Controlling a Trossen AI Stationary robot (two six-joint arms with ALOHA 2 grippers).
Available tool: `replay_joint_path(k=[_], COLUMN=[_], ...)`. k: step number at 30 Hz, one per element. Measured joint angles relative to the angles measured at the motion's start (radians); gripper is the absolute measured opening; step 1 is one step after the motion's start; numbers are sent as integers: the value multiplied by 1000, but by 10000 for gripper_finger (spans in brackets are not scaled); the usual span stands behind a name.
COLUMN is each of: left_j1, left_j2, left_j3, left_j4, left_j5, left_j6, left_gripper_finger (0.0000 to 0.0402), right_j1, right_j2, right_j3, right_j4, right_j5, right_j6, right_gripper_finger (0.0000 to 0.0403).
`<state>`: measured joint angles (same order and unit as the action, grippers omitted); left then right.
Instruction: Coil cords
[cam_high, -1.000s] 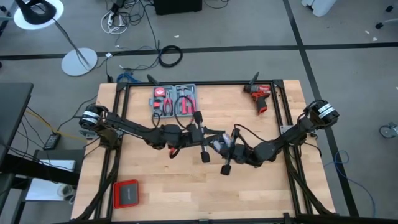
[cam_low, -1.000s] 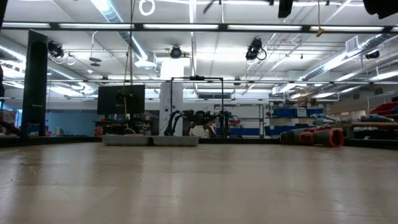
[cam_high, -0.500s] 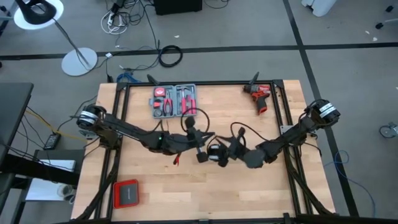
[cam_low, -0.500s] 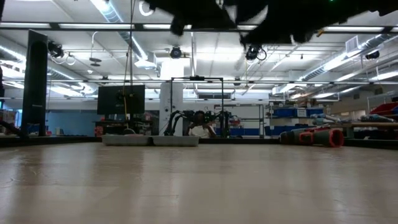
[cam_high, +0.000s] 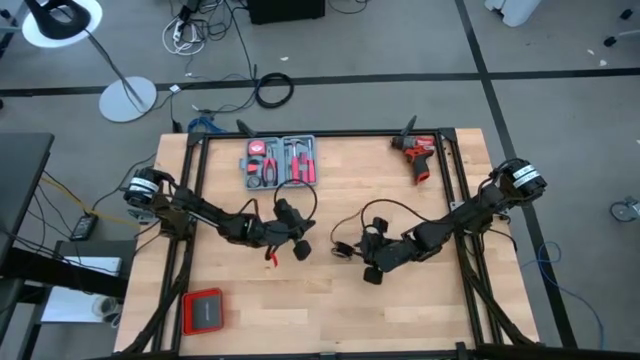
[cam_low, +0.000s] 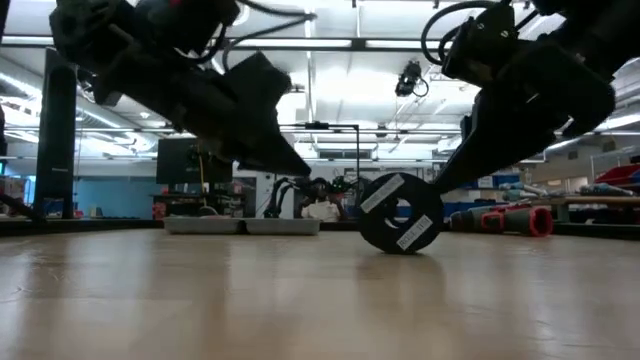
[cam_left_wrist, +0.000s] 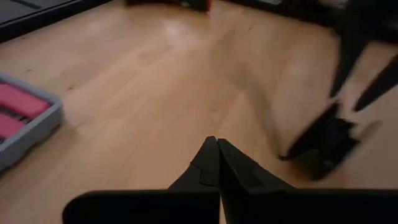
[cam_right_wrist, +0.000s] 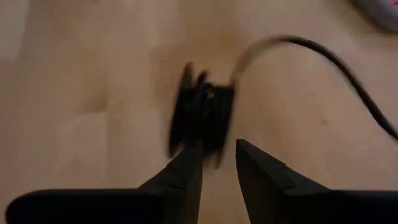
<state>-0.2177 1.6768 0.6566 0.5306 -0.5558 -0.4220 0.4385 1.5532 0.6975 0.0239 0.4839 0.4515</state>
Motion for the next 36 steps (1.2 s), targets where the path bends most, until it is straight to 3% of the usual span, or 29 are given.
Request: replay_joint_path(k=[5, 9, 14, 19, 24, 29, 36], left_j1=[-13, -27, -25, -27, -31, -40, -72], left_j2=[0, -3, -3, 10, 41, 39, -42], left_j3=[23, 60, 110, 129, 132, 132, 133], left_j4=[4, 20, 20, 19, 11, -6, 50], left_j5=[10, 41, 143, 230, 254, 277, 445], left_j6=[59, 124, 193, 208, 204, 216, 355], left_gripper_finger=[0, 0, 0, 0, 4, 21, 25], right_j1=[1, 3, 10, 5, -16, -31, -28], right_j2=[-6, -32, -94, -137, -132, -169, -338], right_j3=[0, 27, 64, 71, 70, 69, 69], right_j4=[-3, -89, -211, -220, -268, -254, -185], right_j5=[-166, -300, -242, -121, -24, -105, -326], right_j6=[12, 131, 143, 34, -20, -50, -205], right_gripper_finger=[96, 96, 96, 96, 96, 96, 96])
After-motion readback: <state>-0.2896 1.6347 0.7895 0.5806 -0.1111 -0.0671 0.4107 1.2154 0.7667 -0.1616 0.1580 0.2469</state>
